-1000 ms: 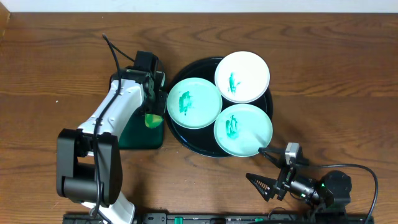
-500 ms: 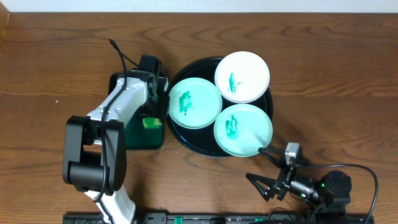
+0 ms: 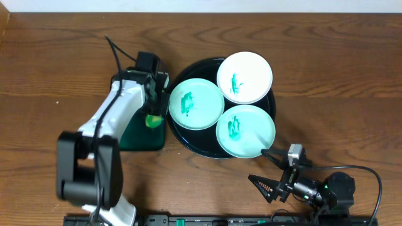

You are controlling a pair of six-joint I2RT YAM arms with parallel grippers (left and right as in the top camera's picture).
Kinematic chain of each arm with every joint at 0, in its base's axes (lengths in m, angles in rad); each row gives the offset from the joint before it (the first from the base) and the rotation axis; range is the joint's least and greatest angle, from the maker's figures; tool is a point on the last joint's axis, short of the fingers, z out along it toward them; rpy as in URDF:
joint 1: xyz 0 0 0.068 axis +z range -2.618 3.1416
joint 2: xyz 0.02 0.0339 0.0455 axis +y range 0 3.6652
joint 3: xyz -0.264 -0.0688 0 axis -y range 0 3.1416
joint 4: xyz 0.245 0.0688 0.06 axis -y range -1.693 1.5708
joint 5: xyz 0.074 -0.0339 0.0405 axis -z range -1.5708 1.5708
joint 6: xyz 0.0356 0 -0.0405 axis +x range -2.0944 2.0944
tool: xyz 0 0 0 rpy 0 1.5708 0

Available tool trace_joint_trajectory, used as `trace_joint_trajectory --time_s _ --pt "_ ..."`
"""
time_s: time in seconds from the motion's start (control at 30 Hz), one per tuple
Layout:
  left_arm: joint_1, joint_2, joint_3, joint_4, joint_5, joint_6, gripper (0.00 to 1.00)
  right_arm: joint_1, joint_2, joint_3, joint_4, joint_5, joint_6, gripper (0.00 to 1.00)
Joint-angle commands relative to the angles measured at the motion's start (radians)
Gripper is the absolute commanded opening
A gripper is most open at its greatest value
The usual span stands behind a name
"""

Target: Clean dirty plates on tray and stack at the side

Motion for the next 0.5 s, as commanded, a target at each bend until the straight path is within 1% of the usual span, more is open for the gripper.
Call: trace_joint_trajectory --time_s 0.0,0.07,0.23,0.4,0.47 --pt "0.01 -0.097 0.0 -0.008 0.049 0.091 0.07 0.005 0.002 0.008 -0.01 -0.012 0.006 0.99" --pt "0.022 -0.115 0.0 -0.008 0.095 0.12 0.08 0.005 0.002 0.008 -0.01 -0.012 0.006 0.99" --pt "0.074 -0.117 -0.001 -0.007 0.195 0.148 0.07 0.005 0.002 0.008 -0.01 -0.012 0.006 0.99" --pt "0.139 -0.117 -0.002 -0.011 0.227 0.157 0.08 0.005 0.002 0.008 -0.01 -0.012 0.006 0.99" --pt "0.151 -0.117 -0.002 -0.023 0.272 0.183 0.07 0.005 0.002 0.008 -0.01 -0.012 0.006 0.99"
